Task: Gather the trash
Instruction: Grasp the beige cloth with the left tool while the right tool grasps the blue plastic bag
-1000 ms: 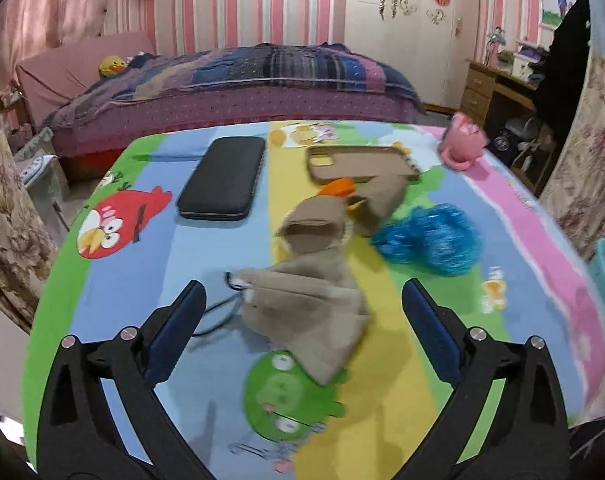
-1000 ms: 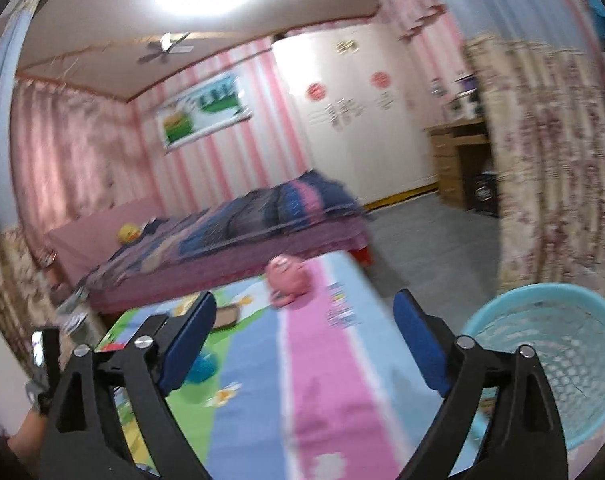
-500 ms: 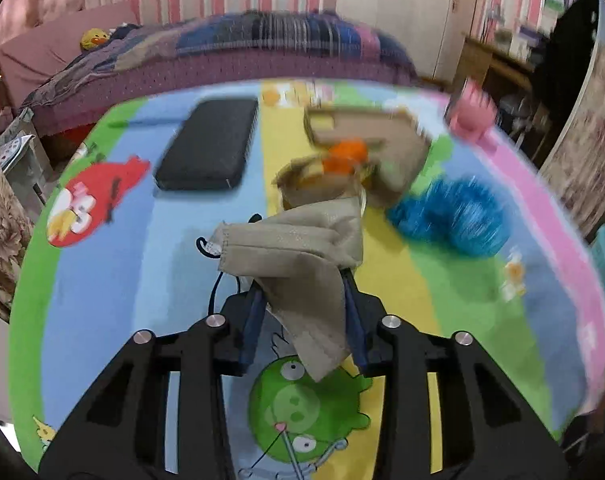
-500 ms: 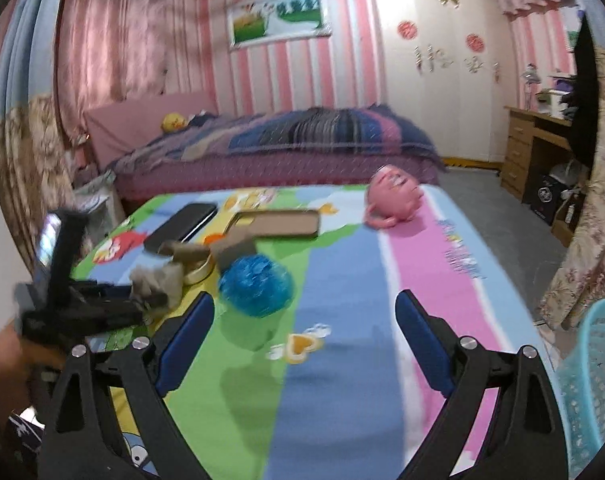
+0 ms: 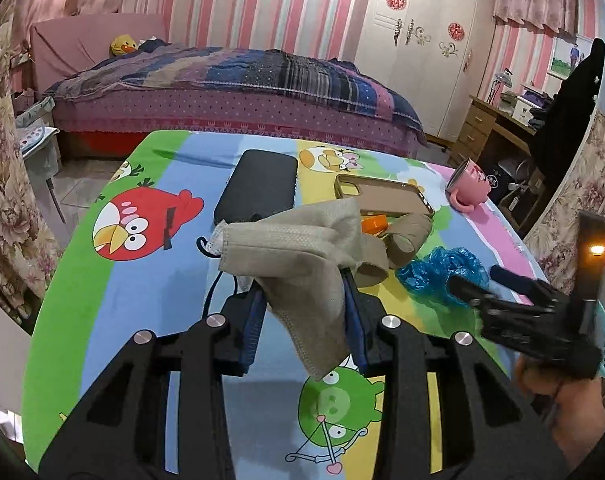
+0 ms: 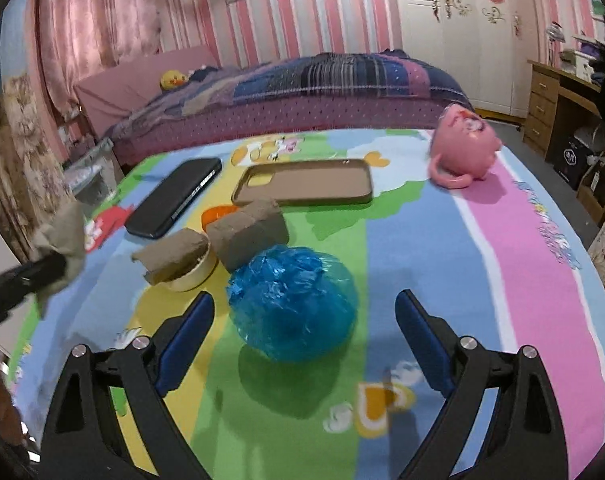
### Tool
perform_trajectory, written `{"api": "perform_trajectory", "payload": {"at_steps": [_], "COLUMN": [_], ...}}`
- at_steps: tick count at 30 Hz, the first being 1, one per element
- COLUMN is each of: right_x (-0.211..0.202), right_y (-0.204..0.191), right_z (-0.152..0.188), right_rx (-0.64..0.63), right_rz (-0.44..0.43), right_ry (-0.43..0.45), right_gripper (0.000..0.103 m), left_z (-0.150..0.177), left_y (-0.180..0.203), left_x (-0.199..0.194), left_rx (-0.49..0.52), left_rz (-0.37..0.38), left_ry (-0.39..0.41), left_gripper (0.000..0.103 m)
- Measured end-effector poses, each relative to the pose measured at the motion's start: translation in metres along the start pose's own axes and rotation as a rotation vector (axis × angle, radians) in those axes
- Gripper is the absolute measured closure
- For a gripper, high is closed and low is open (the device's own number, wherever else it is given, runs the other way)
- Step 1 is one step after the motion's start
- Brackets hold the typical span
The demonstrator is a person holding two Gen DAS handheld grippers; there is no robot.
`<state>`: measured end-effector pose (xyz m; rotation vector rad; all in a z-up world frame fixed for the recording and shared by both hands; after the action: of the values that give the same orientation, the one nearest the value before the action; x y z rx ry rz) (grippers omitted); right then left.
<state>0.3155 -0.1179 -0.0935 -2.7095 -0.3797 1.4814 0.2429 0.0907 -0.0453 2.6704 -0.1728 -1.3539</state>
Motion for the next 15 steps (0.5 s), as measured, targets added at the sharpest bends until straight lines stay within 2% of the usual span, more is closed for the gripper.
{"api": "perform_trajectory", "payload": {"at_steps": [2, 7, 15], "right_x": [0.011, -0.013, -0.109], "right_y": [-0.001, -0.004, 0.0], "right_z": [0.003, 0.011, 0.043], "right_rx": [-0.004, -0.023, -0.04], "right_rz": [-0.034, -0.066, -0.092], "right_ry": [-0.059, -0.009, 0.174], "right_gripper": [0.071, 0.078, 0.078], "left_z": [0.0, 0.0, 0.006], "left_y": [0.002, 0.007, 0.02], "left_x": [0.0, -0.004, -0.024], "left_rx": [0.008, 0.007, 0.027], "left_rz": [0.004, 0.022, 0.033], "left_ry": [0.004, 0.028, 0.098], "left_gripper": [0.068, 0.067, 0.067]}}
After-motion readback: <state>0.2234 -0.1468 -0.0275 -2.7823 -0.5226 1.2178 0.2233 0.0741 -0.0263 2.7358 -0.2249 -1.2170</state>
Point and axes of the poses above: each gripper's, at about its wrist camera, not at the fingertips, and x roughly the way its jaws point, y to its right, z to its underside, the point moved 8 cm from there along x, roughly the way its jaws point, and after that the axes turned 15 degrees about -y, right-handed, at the moved point
